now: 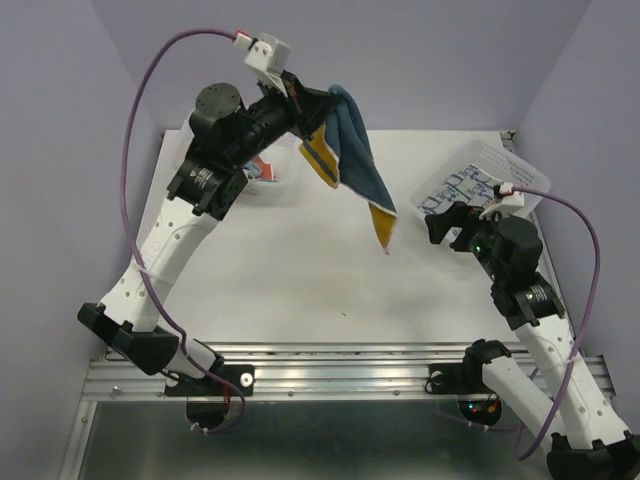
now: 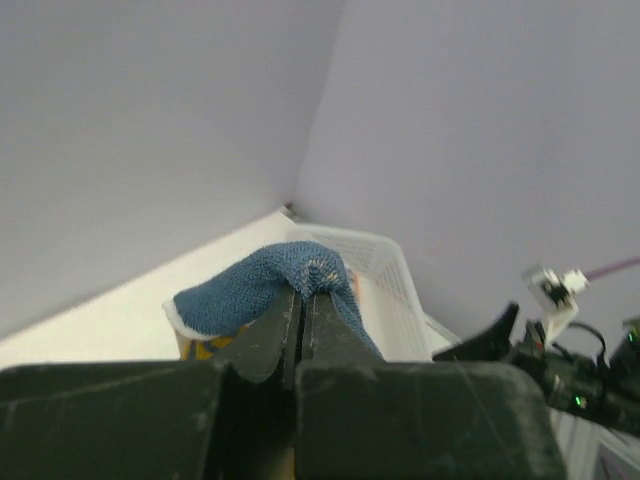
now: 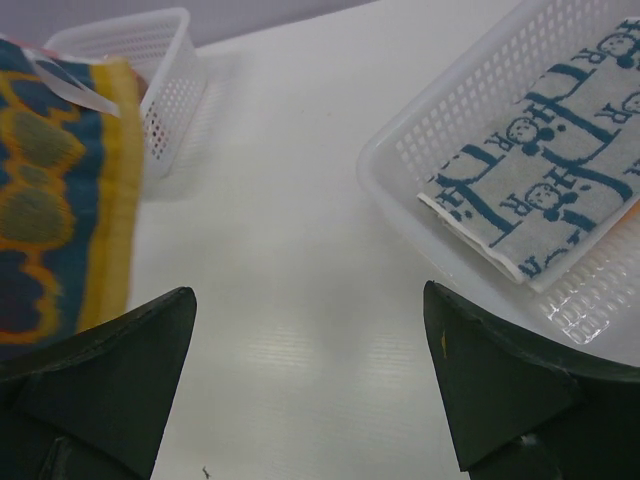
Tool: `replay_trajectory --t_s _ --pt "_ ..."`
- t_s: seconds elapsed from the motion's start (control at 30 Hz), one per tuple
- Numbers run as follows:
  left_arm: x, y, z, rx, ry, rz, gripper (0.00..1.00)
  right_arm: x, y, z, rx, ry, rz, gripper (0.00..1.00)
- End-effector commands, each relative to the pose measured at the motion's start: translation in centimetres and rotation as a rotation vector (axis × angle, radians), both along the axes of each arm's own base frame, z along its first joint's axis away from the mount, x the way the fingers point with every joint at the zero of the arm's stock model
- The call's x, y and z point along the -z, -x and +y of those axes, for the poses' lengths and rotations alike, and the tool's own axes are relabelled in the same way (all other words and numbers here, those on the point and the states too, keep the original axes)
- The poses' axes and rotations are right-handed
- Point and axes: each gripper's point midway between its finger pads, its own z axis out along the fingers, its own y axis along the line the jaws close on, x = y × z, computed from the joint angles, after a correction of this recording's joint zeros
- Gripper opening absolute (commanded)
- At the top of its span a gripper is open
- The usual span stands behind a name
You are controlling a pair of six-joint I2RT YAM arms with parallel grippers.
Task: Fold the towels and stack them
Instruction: Move the towel to the center of the board, then flatten out the crumpled towel
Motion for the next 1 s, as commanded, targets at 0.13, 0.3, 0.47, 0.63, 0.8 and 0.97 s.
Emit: replay_trajectory --t_s 0.13,0.3,0.47,0.63,0.8,0.97 --pt "11.8 3.6 0.4 0.014 -0.022 0.100 0.00 -0.1 1.1 -0.5 0.017 -0.008 -0.008 1.00" --pt "26.8 2.4 9.2 -0.397 -0.071 0.394 0.40 1.2 0.8 1.9 -0.114 -0.025 0.039 1.00" --pt "34.2 1.6 18.3 -0.757 -0.104 0.637 0.99 3.2 -0.1 4.5 -0.231 -0.047 0.110 1.00" --pt "35.5 1.0 19.4 -0.859 -0.064 0.743 0.99 5.1 -0.7 7.2 -0.256 0.017 0.175 1.00" --pt "37.6 2.4 11.8 -0.471 -0.018 0.814 0.99 7.9 -1.1 11.0 -0.311 0.081 0.246 1.00" --pt "41.7 6.9 7.2 -0.330 -0.042 0.905 0.99 11.0 -3.5 13.5 -0.322 0.174 0.313 1.00"
